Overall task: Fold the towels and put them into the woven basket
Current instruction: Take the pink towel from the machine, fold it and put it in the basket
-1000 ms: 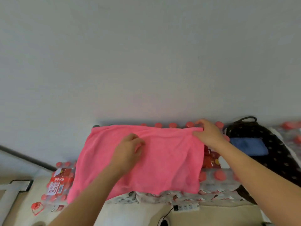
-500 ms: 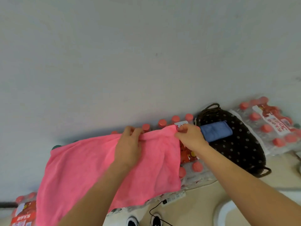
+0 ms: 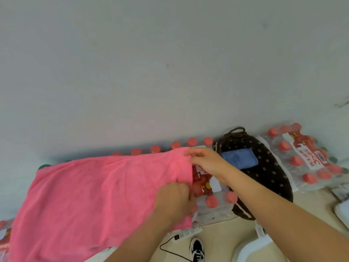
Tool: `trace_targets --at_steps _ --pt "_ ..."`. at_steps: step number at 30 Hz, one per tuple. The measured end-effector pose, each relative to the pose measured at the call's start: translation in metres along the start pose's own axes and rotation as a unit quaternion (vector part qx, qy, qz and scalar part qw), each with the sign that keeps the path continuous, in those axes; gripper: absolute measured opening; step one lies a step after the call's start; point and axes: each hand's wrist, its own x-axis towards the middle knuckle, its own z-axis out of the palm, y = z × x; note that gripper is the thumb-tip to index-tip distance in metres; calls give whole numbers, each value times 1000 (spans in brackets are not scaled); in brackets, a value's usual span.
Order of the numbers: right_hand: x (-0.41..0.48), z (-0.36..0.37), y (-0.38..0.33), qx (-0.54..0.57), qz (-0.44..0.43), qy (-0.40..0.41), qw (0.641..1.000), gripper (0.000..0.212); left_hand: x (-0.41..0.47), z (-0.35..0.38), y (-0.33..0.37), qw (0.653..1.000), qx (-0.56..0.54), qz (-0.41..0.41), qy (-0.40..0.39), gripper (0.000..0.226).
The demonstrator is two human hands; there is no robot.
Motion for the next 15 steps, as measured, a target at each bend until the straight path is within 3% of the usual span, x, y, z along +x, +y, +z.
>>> trace_targets --at_steps 3,7,11,15 --pt "11 -11 6 132 2 -41 990 26 2 -3 9 998 -41 -5 38 25" --pt "23 -29 13 306 26 -47 950 23 9 -2 38 986 -129 -10 105 14" --pt "31 -54 21 335 43 -51 940 20 23 5 70 972 -203 -22 116 14" --pt "38 -64 22 234 16 -98 967 17 32 11 90 955 -270 -33 118 17"
